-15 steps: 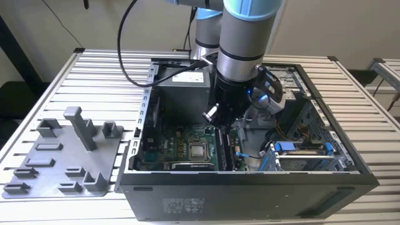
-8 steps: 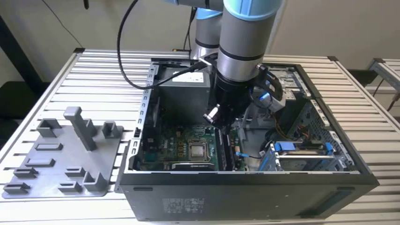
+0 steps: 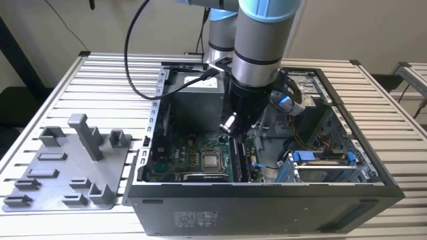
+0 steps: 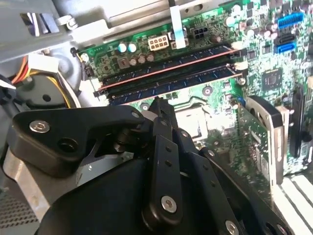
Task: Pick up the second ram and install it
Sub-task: 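Press down the second ram until it locks into place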
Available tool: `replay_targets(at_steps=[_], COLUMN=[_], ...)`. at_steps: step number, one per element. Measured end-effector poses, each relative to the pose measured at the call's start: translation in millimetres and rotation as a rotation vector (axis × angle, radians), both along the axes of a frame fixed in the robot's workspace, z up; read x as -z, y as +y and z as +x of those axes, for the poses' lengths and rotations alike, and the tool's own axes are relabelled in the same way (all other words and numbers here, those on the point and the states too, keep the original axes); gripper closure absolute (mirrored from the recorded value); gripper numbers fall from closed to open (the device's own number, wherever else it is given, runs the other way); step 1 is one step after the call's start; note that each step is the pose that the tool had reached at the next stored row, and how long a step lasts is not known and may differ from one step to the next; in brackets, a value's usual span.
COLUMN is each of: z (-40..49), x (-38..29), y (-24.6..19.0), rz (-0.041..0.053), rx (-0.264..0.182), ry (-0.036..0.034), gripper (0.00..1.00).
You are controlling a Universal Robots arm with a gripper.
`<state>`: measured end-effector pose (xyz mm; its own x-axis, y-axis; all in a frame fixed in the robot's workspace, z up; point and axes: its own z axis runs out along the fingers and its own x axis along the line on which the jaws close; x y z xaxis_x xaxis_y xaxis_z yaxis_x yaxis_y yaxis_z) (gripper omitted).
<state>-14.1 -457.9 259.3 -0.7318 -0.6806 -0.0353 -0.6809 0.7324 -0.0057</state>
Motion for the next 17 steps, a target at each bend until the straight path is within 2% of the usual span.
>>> replay_targets(at_steps=[17], z=[0.0], x=[1.1], y=[0.0], rz=[0.0], rx=[-0.308], ry=[0.0], gripper=[0.89])
